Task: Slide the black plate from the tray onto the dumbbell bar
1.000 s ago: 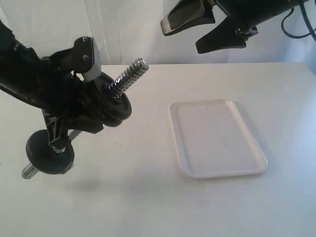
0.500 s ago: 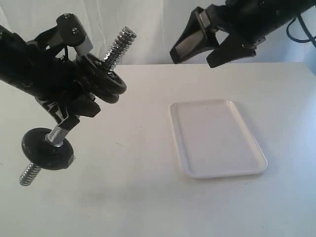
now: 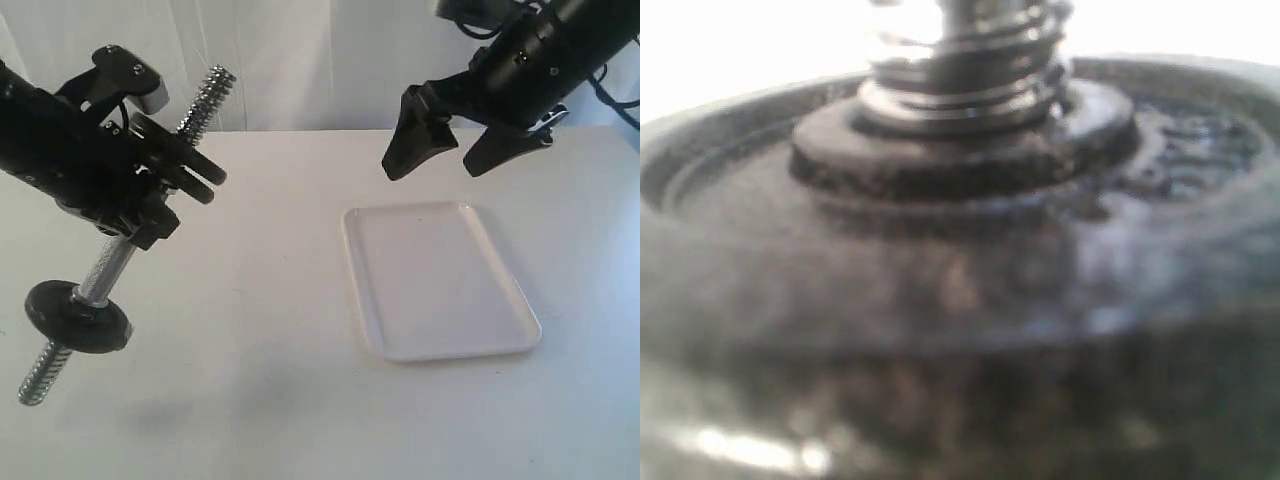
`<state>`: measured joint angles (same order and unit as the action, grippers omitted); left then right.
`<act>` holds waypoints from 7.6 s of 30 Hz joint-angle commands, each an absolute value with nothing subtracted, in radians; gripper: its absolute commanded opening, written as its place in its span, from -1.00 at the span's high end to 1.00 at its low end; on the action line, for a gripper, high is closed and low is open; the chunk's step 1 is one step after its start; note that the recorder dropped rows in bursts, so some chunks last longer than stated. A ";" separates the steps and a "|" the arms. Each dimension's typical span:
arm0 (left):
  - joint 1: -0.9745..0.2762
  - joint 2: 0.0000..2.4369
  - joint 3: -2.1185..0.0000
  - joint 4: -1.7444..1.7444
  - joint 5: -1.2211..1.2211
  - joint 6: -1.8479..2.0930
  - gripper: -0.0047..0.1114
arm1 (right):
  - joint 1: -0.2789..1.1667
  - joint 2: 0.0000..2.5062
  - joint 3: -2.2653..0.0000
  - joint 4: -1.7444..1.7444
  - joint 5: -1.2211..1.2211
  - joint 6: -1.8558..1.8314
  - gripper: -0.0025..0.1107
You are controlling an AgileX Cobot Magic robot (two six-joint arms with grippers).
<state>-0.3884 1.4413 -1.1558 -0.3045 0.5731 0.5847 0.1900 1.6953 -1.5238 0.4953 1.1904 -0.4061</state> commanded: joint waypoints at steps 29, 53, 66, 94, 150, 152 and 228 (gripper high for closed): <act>-0.380 1.440 -1.199 -0.419 0.337 0.253 0.92 | 0.190 1.347 -1.523 0.373 1.221 -0.253 0.96; -0.398 1.660 -1.311 -0.856 0.180 0.260 0.92 | 0.190 0.682 -1.206 0.271 1.221 -0.112 0.96; -0.412 1.758 -1.339 -0.891 0.169 0.213 0.92 | 0.190 0.581 -1.099 0.264 1.221 -0.108 0.96; -0.431 1.881 -1.339 -0.978 0.107 0.217 0.92 | 0.190 0.477 -0.985 0.205 1.221 -0.101 0.96; -0.512 1.957 -1.339 -1.058 -0.026 0.150 0.92 | 0.190 0.477 -0.986 0.201 1.221 -0.101 0.96; -0.512 1.965 -1.339 -1.058 -0.017 0.150 0.92 | 0.190 0.477 -0.986 0.201 1.221 -0.101 0.96; -0.510 1.965 -1.393 -0.613 0.256 -0.164 0.92 | 0.215 0.477 -0.986 0.178 1.221 -0.110 0.96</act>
